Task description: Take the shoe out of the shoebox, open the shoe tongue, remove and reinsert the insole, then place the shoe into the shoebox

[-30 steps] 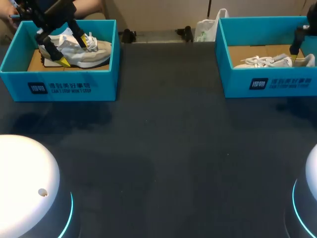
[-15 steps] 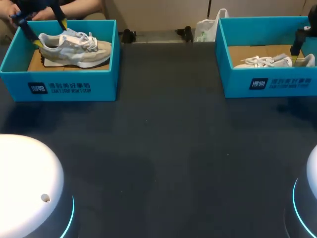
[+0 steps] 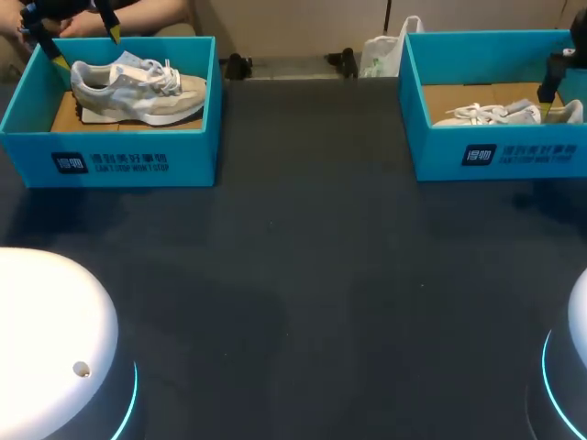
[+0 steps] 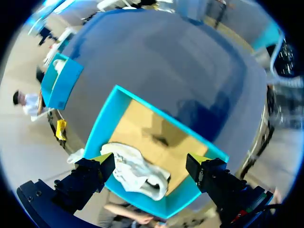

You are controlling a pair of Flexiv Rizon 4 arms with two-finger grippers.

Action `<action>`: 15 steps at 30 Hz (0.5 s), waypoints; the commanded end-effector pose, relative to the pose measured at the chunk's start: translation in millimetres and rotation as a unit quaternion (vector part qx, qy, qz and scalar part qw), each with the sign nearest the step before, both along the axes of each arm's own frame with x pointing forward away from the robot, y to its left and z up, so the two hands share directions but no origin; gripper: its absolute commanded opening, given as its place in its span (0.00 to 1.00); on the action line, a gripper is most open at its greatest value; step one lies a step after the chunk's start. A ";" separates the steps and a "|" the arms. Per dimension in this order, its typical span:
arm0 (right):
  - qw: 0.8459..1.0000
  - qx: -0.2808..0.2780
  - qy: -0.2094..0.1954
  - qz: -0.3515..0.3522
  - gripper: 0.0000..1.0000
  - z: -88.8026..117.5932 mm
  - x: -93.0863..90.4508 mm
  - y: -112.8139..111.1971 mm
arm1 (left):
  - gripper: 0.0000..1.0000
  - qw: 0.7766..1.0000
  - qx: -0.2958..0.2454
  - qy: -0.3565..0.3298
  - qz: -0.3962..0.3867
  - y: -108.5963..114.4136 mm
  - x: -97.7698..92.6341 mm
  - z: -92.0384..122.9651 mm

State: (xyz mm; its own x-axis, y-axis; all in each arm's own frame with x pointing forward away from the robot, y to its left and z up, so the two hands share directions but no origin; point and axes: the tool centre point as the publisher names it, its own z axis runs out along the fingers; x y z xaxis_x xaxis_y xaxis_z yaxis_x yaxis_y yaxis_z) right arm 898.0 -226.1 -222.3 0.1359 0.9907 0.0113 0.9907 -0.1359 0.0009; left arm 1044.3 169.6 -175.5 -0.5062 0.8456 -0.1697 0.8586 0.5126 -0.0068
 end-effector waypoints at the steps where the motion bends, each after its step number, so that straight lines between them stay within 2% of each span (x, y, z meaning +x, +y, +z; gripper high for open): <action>1: 1.000 0.000 -0.001 0.000 1.00 0.0 -0.9 -0.2 | 1.00 0.999 0.000 -0.018 -0.042 19.6 15.7 -7.8; 4: 1.000 0.000 -0.001 0.000 1.00 0.0 -0.9 -0.2 | 1.00 0.993 0.041 -0.036 -0.103 37.6 41.6 -14.7; 7: 1.000 0.000 -0.001 0.000 1.00 0.0 -0.9 -0.2 | 1.00 0.987 0.052 -0.044 -0.148 53.0 64.1 -16.1; 9: 1.000 0.000 -0.001 0.000 1.00 0.0 -0.9 -0.2 | 1.00 0.980 0.053 -0.033 -0.190 66.6 85.6 -18.0; 15: 1.000 0.000 -0.001 0.000 1.00 0.0 -0.9 -0.2 | 1.00 0.980 0.053 -0.033 -0.190 66.6 85.6 -18.0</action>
State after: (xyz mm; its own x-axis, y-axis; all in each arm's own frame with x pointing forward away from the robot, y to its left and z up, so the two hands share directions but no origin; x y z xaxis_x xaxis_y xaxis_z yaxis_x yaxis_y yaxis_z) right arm 898.0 -226.2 -222.3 0.1359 0.9907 0.0113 0.9907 -0.1359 0.0009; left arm 1112.9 234.7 -195.6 -0.1424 0.9851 -0.0965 0.9779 0.1551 0.1398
